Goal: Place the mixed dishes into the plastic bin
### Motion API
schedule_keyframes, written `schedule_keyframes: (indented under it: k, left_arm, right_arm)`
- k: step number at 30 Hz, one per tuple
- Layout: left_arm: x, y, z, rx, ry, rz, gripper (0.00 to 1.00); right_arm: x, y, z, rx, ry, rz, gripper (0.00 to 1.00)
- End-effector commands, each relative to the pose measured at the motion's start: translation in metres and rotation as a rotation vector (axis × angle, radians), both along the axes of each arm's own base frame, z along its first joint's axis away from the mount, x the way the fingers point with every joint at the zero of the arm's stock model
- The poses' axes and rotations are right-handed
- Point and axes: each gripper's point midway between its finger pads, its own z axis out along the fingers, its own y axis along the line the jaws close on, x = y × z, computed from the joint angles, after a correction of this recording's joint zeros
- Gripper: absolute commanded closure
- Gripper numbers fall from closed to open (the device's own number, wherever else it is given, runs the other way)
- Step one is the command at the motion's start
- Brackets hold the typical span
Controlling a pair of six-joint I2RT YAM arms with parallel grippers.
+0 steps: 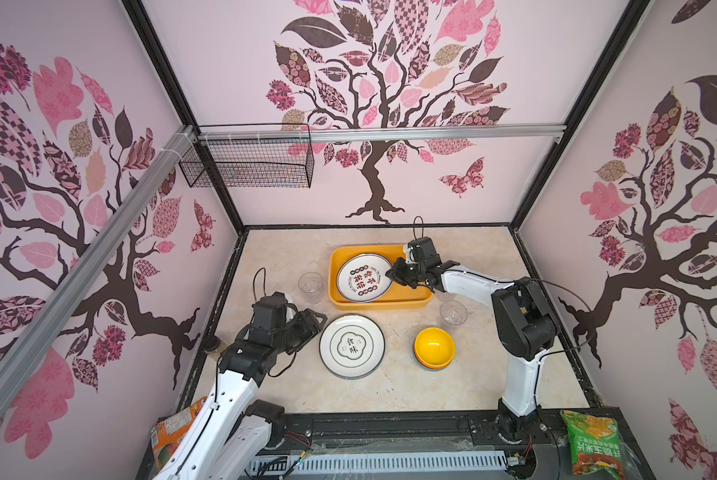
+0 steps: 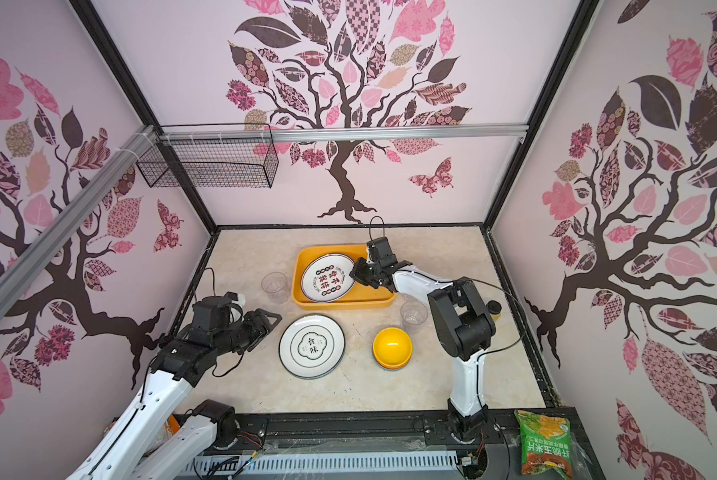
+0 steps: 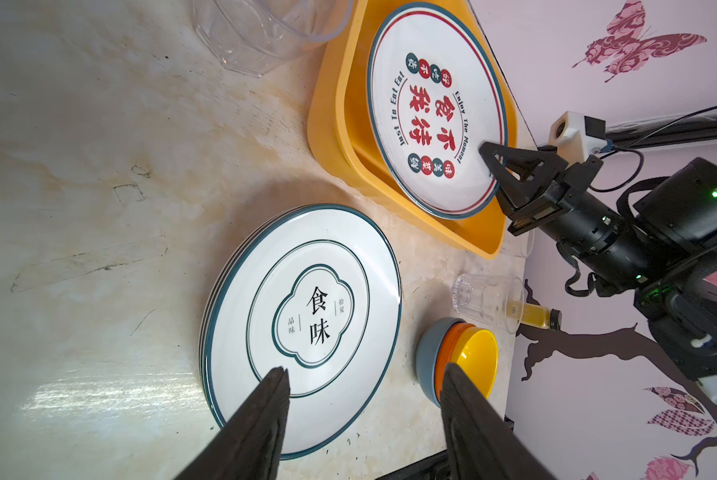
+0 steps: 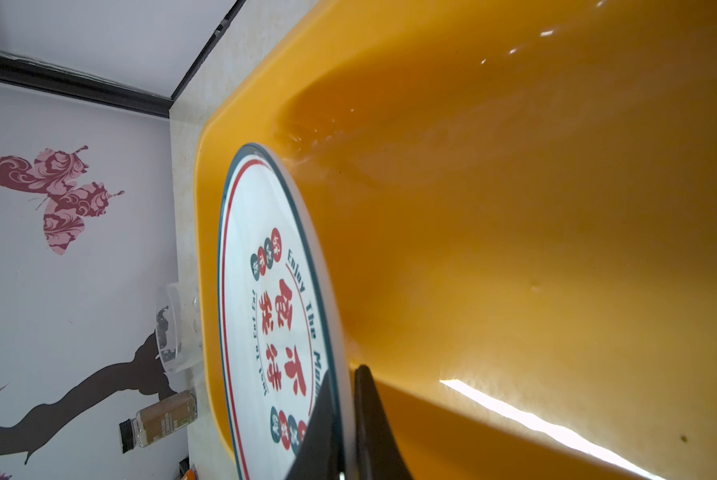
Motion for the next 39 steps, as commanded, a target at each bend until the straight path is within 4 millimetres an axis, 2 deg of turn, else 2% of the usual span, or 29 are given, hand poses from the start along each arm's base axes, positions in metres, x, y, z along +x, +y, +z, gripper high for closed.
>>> schedule_keyframes:
  k: [1,13,25,30,32,39]
  left_arm:
    - [-0.002,0.004,-0.013,0.025,0.022,0.002,0.39]
    - [-0.004,0.009,-0.028,0.003,0.057,0.025,0.39]
    - [-0.007,0.012,-0.035,-0.004,0.071,0.037,0.4]
    - [-0.007,0.012,-0.038,-0.003,0.074,0.039,0.4]
    - [-0.008,0.012,-0.039,-0.005,0.076,0.041,0.39]
    - [-0.008,0.014,-0.042,-0.004,0.08,0.047,0.4]
  right_arm:
    - [0.021,0.005,0.005,0.028,-0.038,-0.021,1.0]
    - [0.034,0.01,-0.017,0.024,-0.021,-0.031,1.0]
    - [0.036,0.012,-0.037,0.028,0.006,-0.032,1.0]
    - [0.034,0.01,-0.045,0.012,0.023,-0.038,0.88]
    - [0.033,0.008,-0.049,-0.002,0.036,-0.044,0.79]
    - [0.03,-0.006,-0.051,-0.068,0.043,-0.065,0.71]
